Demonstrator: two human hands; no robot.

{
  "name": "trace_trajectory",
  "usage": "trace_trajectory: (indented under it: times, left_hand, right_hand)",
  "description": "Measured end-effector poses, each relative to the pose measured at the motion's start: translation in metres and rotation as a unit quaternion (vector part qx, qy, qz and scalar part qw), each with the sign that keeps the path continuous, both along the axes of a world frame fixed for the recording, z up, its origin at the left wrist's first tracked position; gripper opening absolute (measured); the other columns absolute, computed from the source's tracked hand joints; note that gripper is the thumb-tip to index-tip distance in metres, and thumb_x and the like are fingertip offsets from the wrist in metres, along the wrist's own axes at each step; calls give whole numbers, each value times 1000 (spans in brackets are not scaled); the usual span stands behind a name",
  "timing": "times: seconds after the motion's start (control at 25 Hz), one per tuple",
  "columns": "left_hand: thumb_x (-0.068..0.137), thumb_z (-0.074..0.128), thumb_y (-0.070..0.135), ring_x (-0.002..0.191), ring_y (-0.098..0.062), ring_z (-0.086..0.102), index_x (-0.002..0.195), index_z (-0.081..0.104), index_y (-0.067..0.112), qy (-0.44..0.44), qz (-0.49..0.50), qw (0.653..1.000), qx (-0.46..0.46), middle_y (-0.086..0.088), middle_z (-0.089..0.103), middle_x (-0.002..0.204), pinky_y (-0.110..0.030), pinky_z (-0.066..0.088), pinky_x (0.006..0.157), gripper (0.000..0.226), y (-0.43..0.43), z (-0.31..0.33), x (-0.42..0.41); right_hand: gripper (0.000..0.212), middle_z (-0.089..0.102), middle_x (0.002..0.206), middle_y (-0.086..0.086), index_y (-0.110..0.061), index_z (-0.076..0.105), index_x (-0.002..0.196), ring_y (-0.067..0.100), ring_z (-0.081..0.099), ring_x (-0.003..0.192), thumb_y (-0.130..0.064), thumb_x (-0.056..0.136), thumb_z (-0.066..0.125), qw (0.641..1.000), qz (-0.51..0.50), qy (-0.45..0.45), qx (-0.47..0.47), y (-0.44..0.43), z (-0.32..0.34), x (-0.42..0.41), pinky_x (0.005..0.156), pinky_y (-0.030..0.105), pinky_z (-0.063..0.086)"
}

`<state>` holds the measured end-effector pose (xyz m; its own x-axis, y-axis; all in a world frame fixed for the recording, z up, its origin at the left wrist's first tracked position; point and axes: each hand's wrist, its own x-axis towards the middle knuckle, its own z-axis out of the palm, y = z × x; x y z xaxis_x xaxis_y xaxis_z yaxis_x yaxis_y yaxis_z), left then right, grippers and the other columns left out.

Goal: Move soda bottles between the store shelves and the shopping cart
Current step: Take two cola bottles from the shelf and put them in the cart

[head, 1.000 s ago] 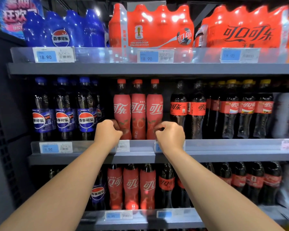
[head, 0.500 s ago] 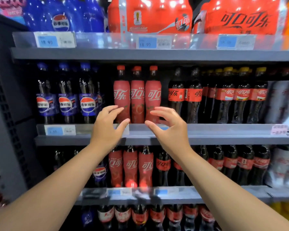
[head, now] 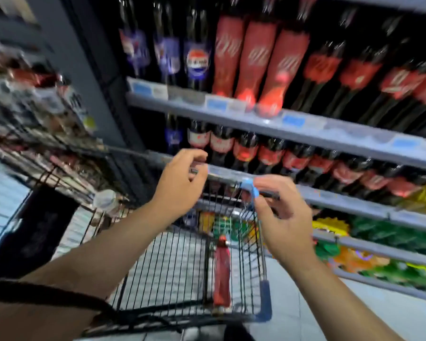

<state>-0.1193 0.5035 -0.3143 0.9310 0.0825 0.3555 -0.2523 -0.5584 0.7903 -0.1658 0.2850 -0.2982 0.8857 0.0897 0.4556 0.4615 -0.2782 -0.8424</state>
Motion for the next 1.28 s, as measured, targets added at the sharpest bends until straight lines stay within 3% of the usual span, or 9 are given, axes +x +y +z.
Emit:
trace_trajectory:
  times: [0.2,0.4,0.56,0.64,0.76,0.96,1.08,1.16,1.28]
  left_hand:
    - [97,60,23,73,-5,58,124,54,21,328,-10,944,19,8,62,101,-20,49,61,28,-9,-141,-47]
    - [96,62,31,78,-7,60,130,49,20,461,-39,881,93,0,62,122,-23,45,59,38,-39,-242,-44]
    - [86,76,37,78,-15,56,144,37,13,554,-25,828,85,-10,63,123,-19,36,47,74,-71,-315,-33]
    - [78,83,41,86,-17,61,148,33,13,589,-12,805,70,-11,62,129,-22,47,56,91,-86,-343,-33]
    - [74,85,48,106,-26,65,138,39,10,613,-25,782,112,-11,64,125,-32,56,81,87,-106,-381,-40]
    - [71,83,54,95,-21,67,128,45,10,602,20,787,133,-7,62,112,-34,61,79,81,-127,-412,-45]
    - [74,86,43,92,-22,70,119,51,14,592,59,797,105,-4,67,108,-36,61,78,64,-126,-401,-44]
    - [72,85,41,91,-20,69,111,53,19,553,62,826,90,4,67,102,-31,58,74,55,-115,-380,-40]
    - [73,83,39,82,-5,66,110,55,27,506,34,862,-11,14,67,95,-26,57,68,48,-90,-322,-32]
  right_hand:
    - [22,62,118,-7,-22,68,109,11,61,114,-14,89,62,988,-1,153,-30,-6,-124,-50,88,32,57]
    - [31,61,121,-10,-14,68,114,13,62,115,-10,84,74,974,-20,206,-94,-36,-188,-56,91,43,58]
    - [30,57,122,-22,-21,65,114,6,60,117,-31,85,66,974,-33,191,-119,-39,-205,-59,94,29,54]
    - [27,57,122,-22,-25,63,112,9,61,118,-31,86,63,975,-38,185,-118,-40,-208,-58,90,31,57]
    - [27,60,120,-20,-29,62,111,9,65,111,-26,84,61,974,-52,181,-123,-40,-211,-58,81,29,59]
    - [19,64,115,-16,-29,63,103,-8,67,85,-27,84,60,975,-73,168,-124,-37,-213,-56,64,8,51]
    - [18,64,112,-14,-24,65,99,-10,64,89,-24,83,57,973,-78,160,-145,-36,-215,-56,65,12,52]
    - [19,62,113,-16,-25,64,100,-8,63,92,-24,83,56,971,-81,162,-153,-37,-214,-55,66,15,54]
    - [19,58,116,-17,-23,62,104,3,63,104,-27,87,54,971,-72,182,-140,-38,-212,-54,73,24,57]
